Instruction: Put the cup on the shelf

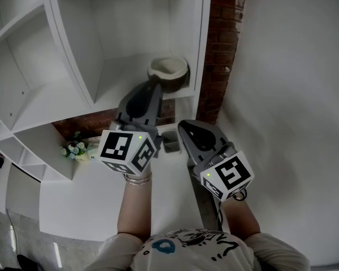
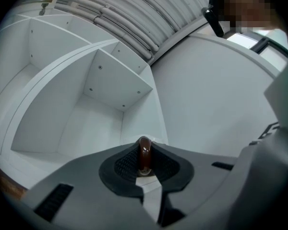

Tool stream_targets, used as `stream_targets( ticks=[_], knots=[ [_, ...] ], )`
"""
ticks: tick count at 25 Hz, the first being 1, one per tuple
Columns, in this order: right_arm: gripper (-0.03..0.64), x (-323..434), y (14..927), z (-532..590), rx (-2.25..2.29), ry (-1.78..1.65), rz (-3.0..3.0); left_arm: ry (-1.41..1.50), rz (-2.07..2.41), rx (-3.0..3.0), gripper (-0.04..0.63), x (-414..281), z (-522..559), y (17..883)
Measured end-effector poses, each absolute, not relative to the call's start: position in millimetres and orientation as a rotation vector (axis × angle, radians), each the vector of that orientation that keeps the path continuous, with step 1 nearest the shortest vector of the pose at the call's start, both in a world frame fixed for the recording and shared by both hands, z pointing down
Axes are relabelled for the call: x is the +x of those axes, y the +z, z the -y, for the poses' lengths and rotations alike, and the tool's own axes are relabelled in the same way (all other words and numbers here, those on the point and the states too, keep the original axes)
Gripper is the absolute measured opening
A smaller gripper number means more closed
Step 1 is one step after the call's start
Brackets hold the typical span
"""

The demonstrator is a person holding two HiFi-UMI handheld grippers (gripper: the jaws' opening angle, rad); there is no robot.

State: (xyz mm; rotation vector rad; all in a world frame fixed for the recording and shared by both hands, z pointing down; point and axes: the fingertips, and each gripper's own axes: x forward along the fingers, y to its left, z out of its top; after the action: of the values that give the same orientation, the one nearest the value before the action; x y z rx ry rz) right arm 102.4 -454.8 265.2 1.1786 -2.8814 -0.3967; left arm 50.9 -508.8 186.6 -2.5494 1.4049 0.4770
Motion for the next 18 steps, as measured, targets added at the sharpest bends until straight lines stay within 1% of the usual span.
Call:
stream_targets(
  ticks=[18],
  knots=[
    [0.029,103,274,449,1.085,-0.361,2.916,0.311,-1.536,-2.448,0.057,53,529,184]
  ],
)
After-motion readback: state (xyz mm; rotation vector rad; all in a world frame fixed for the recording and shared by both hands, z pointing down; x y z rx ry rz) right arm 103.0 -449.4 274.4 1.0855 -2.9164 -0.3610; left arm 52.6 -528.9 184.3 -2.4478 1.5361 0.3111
